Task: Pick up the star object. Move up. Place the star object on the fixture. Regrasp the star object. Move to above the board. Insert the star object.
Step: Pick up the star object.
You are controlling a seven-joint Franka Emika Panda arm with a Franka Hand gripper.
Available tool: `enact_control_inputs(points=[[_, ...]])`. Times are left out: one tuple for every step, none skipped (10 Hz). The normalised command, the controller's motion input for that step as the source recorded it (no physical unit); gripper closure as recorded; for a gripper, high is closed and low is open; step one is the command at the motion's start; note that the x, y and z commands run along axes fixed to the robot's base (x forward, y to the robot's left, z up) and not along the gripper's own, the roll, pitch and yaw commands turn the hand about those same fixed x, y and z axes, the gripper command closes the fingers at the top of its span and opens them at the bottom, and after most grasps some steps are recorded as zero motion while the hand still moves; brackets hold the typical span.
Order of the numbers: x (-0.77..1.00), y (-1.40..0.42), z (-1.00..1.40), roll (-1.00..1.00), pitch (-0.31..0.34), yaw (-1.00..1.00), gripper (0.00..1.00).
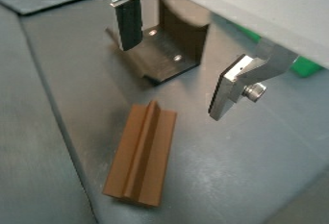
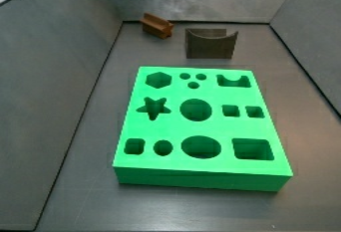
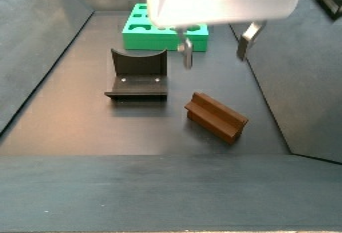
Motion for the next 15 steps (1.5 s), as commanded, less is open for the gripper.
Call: enact_control_inputs(points=[[0.02,0.02,-0.70,0.08,0.000,0.43,0.00],[0.00,0.07,-0.74,0.10,0.000,0.44,0.00],[0.00,0.10,-0.80,0.02,0.000,0.42,0.00],[0.00,0.19,-0.87,0.00,0.000,0.45,0.00],[0.00,0.30,-0.84,0.00,0.001,0.57,0.00],[0.05,0.35,-0.78,0.00,0.047,0.66,0.00],[0.19,0.31,-0.68,0.01,0.080,0.57,0.00],[0.17,0.27,-0.71,0.00,0.067,0.59,0.00],[0.09,0.19,-0.85,0.00,0.014,0.66,0.00],[0.09,0.03,-0.94,0.00,0.009,0.63,0.00],[0.02,0.00,-0.95,0.04,0.000,0.49,0.00],[0.00,0.00,-0.34,0.00,-0.070,0.04,0.00],[-0.08,0.00,0.00,0.01,-0.080,0.00,0.00],[0.00,0.00,0.00,0.00,0.011,0.00,0.00],[0.00,0.00,0.00,0.00,0.000,0.00,1.00]])
